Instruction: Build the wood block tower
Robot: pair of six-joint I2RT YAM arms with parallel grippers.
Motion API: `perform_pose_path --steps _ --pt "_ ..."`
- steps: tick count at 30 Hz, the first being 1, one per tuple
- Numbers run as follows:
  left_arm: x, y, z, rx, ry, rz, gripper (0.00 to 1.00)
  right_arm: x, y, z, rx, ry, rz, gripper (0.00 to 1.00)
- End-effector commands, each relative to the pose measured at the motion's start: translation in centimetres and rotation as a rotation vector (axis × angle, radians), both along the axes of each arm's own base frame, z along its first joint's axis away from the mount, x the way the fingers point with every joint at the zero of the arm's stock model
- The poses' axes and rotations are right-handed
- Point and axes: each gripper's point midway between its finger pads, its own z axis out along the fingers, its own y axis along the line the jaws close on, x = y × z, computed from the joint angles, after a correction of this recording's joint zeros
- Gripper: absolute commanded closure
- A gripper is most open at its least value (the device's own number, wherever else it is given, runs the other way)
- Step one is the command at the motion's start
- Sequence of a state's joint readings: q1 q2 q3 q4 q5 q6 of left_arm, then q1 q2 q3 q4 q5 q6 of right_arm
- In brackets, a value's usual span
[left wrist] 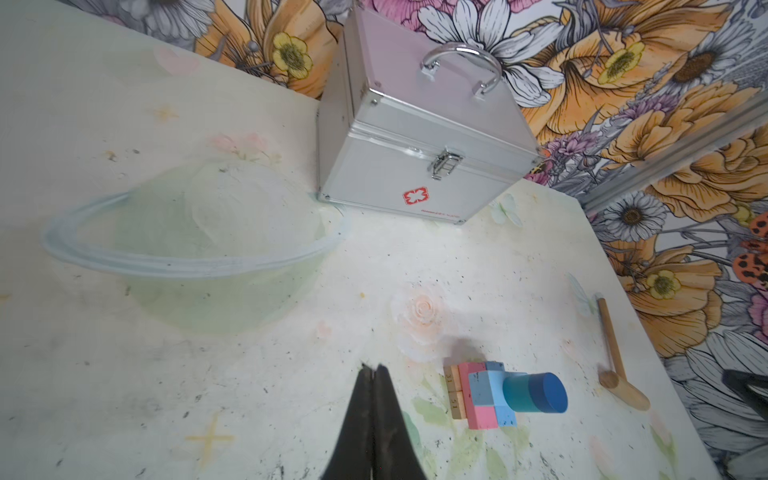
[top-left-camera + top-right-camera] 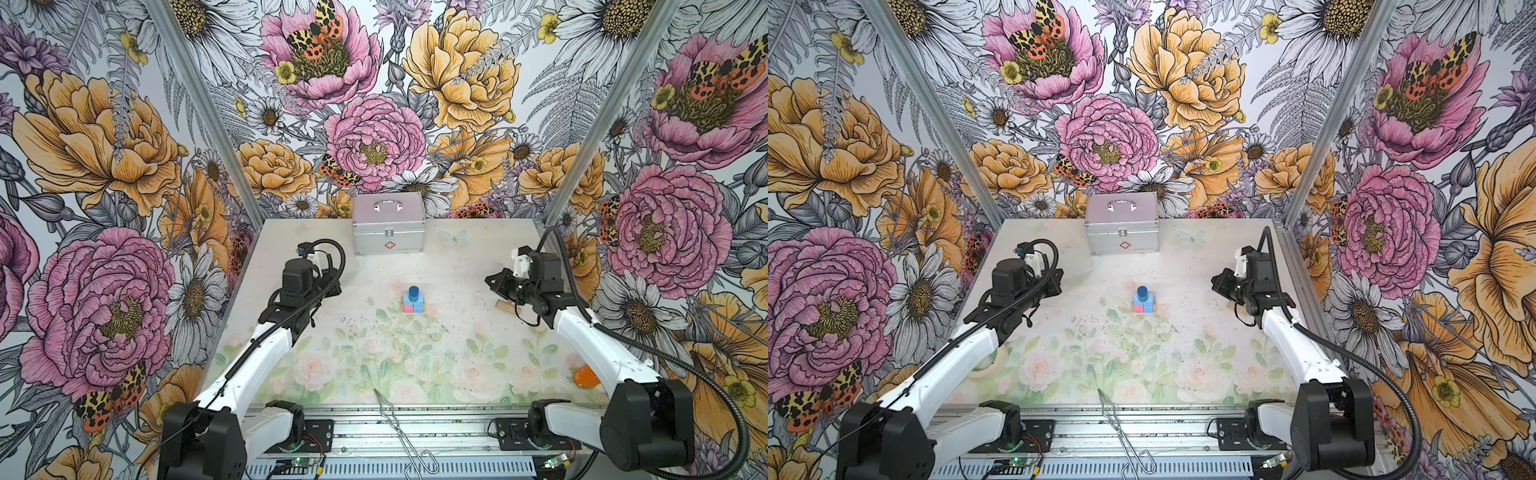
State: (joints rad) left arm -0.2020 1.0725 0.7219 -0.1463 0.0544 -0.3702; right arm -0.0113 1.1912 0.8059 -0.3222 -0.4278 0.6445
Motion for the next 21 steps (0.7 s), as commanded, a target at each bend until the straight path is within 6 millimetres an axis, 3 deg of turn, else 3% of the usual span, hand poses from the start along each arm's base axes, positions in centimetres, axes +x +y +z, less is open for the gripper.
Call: perform_pose_path --steps 1,3,4,6,8,10,13,18,21 --pt "-0.9 4.5 -0.5 0.141 -0.030 0.180 0.96 -1.6 -3.4 -0.3 -0.061 -0.011 -0.081 0.99" --pt "-1.3 5.9 -0.1 0.162 -0.062 0.236 0.82 -2.2 -5.4 -0.2 -0.087 -0.027 -0.141 0.89" --pt "-1.4 6.9 0.0 0.180 -0.080 0.278 0.75 -2.5 -6.5 -0.2 -0.107 -0.035 -0.175 0.80" --pt "-1.6 8.1 -0.1 0.211 -0.101 0.326 0.56 -3.0 -8.5 -0.4 -0.172 -0.045 -0.252 0.55" --pt "-1.8 9.6 -0.7 0.247 -0.113 0.387 0.32 -3.4 -10.5 -0.5 -0.262 -0.050 -0.329 0.31" --pt "-1.9 10.8 -1.4 0.272 -0.116 0.428 0.17 -3.7 -12.2 -0.8 -0.328 -0.049 -0.403 0.06" --pt "-2.1 12.3 -2.4 0.307 -0.144 0.487 0.01 -3.9 -13.8 -0.9 -0.380 -0.066 -0.484 0.00" --pt "-2.5 14.3 -3.7 0.325 -0.191 0.556 0.01 -3.2 -14.4 -0.1 -0.438 -0.239 -0.530 0.00" --pt "-2.3 14.3 -4.0 0.336 -0.227 0.542 0.01 -3.3 -14.8 0.7 -0.539 -0.357 -0.553 0.00"
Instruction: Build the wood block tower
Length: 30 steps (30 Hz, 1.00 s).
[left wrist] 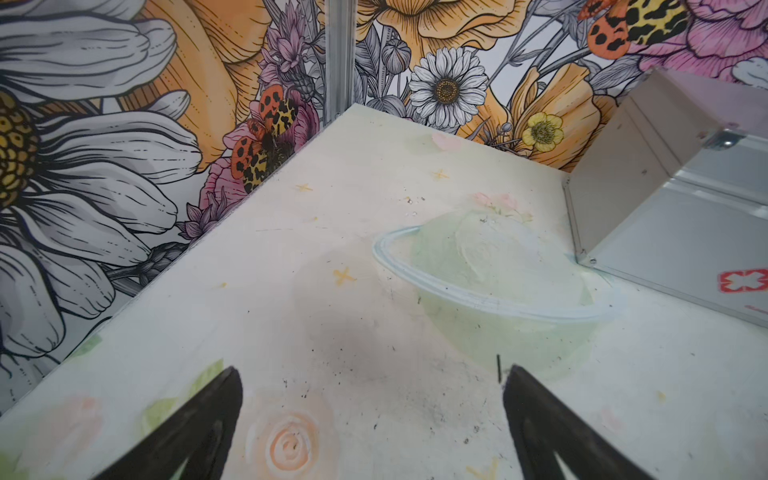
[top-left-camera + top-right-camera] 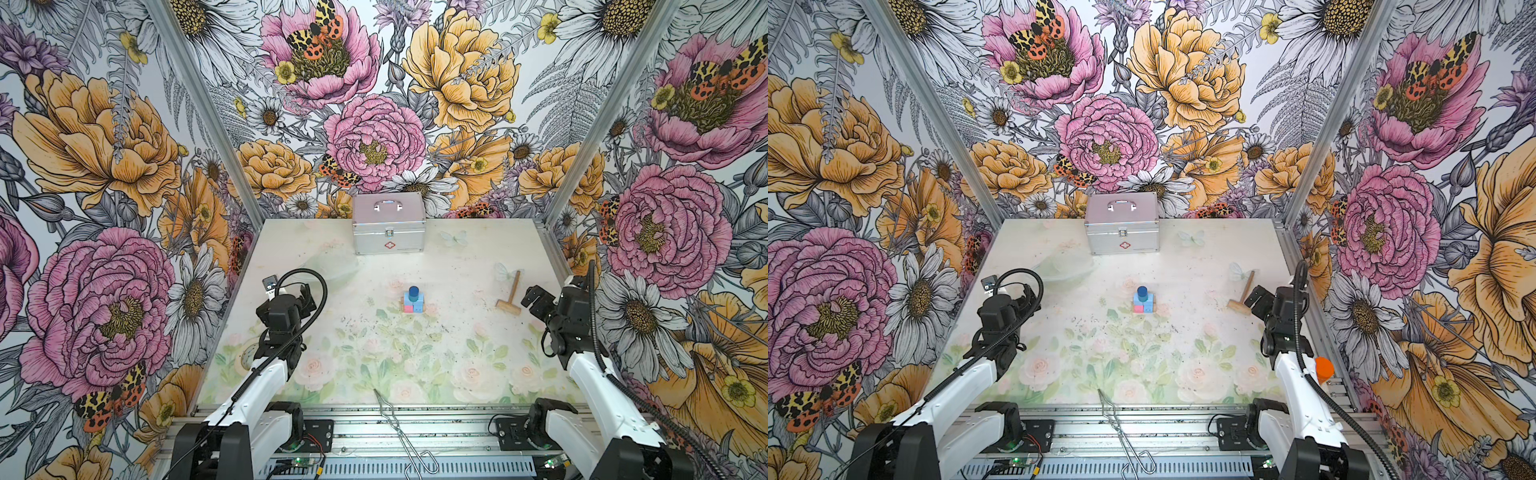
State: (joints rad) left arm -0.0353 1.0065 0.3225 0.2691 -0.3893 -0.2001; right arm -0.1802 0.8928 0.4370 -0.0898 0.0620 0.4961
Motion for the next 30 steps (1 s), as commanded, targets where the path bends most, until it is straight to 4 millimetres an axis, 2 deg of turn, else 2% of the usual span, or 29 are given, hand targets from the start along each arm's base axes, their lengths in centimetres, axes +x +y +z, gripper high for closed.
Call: perform_pose_path --steps 1,5,12,18,21,23,26,30 --pt "0.8 0.6 2.6 0.055 -0.145 0.010 0.01 1.0 -1.5 4.3 -0.195 -0.203 -0.047 0.00" --pt "1.1 0.2 1.9 0.087 -0.168 -0.021 0.01 1.3 -0.9 4.4 -0.299 -0.241 -0.016 0.00" --pt "2.5 -0.9 1.8 0.107 -0.187 -0.093 0.01 3.6 2.4 3.1 -0.504 -0.245 0.127 0.00" --pt "3.9 -1.8 1.8 0.127 -0.193 -0.155 0.01 6.0 3.1 1.1 -0.522 -0.238 0.165 0.00" --pt "4.3 -2.0 2.0 0.142 -0.216 -0.169 0.01 7.1 3.8 0.9 -0.504 -0.238 0.197 0.00" --pt "4.5 -2.2 1.7 0.148 -0.229 -0.181 0.01 7.5 4.3 0.7 -0.497 -0.267 0.217 0.00" --pt "4.8 -2.8 1.0 0.151 -0.258 -0.214 0.01 7.9 5.3 -0.9 -0.515 -0.269 0.260 0.00" --pt "5.4 -3.8 -0.3 0.158 -0.263 -0.270 0.01 8.4 5.6 -1.8 -0.516 -0.259 0.282 0.00"
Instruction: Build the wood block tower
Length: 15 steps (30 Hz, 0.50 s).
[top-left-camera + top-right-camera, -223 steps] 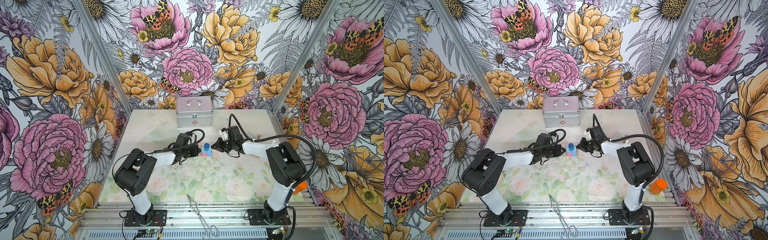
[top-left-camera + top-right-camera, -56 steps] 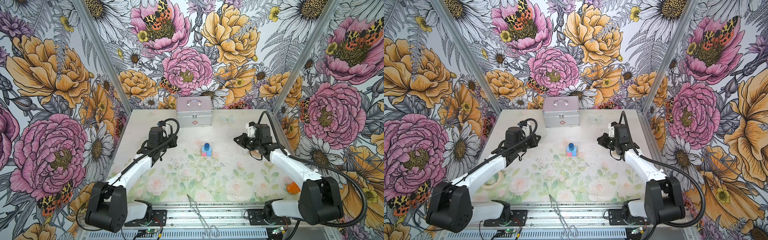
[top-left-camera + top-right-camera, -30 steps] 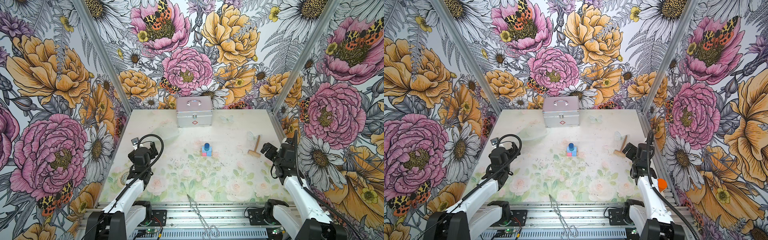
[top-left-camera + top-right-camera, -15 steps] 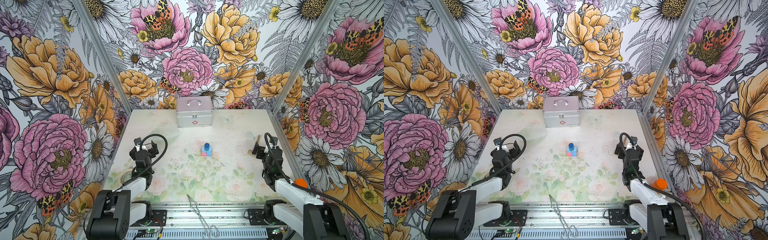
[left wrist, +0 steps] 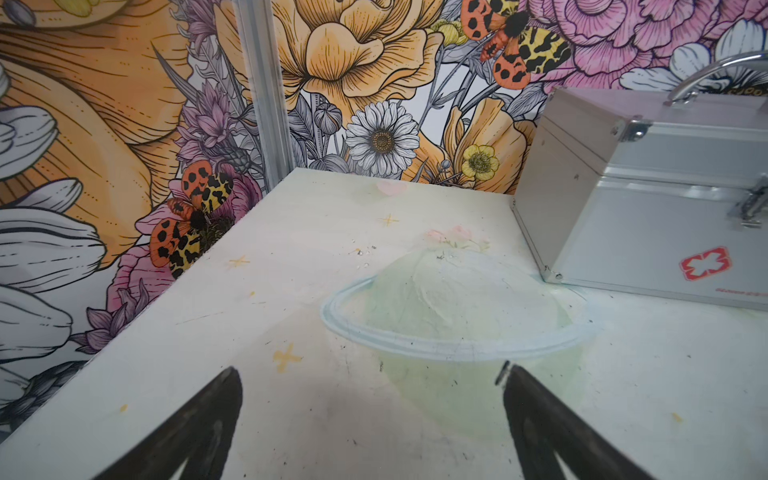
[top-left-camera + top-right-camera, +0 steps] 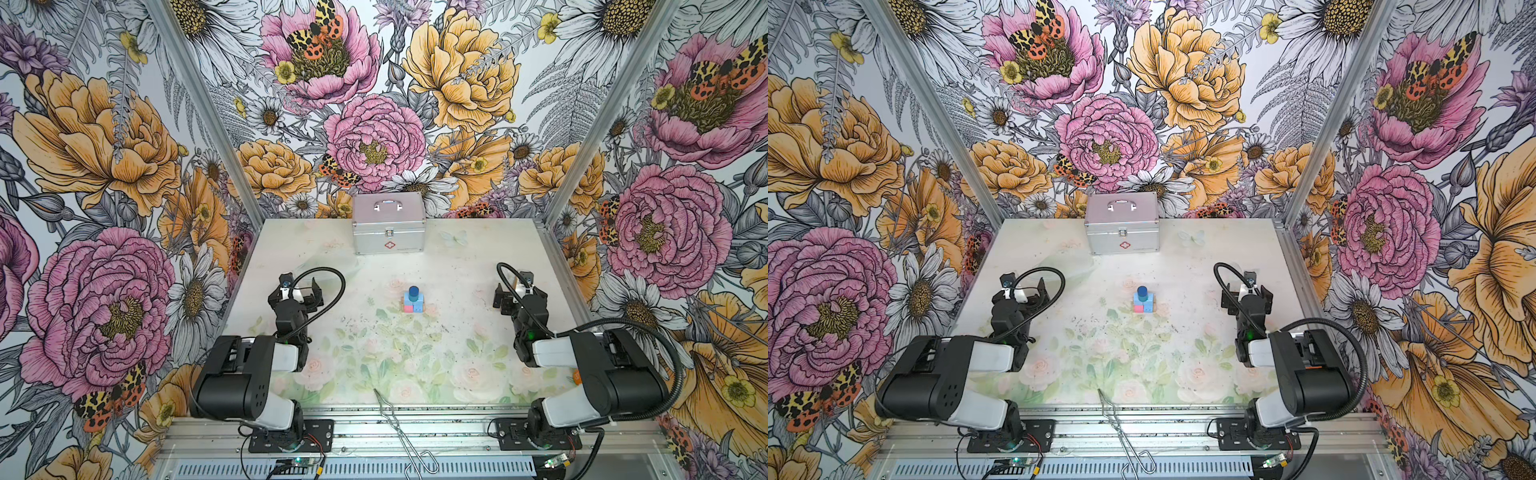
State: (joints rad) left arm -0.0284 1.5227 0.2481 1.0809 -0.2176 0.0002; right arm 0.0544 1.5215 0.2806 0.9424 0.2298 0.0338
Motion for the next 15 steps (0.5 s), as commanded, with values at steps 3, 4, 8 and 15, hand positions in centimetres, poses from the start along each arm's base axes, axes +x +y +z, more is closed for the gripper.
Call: perform_pose_path --steps 3,4,8,15 --pt "1.1 -1.1 1.2 0.015 -0.041 -0.072 0.01 1.6 0.9 2.3 0.002 -0.082 0.054 0.00" --pt "1.4 -0.9 0.9 0.012 -0.026 -0.065 0.01 1.7 0.9 2.3 0.008 -0.071 0.060 0.00" --pt "2.8 -0.2 0.5 -0.016 0.038 -0.045 0.01 2.6 0.6 1.8 0.048 -0.029 0.081 0.00" --pt "2.8 -0.1 0.5 -0.013 0.031 -0.044 0.01 2.8 -0.7 1.7 0.084 -0.018 0.034 0.00"
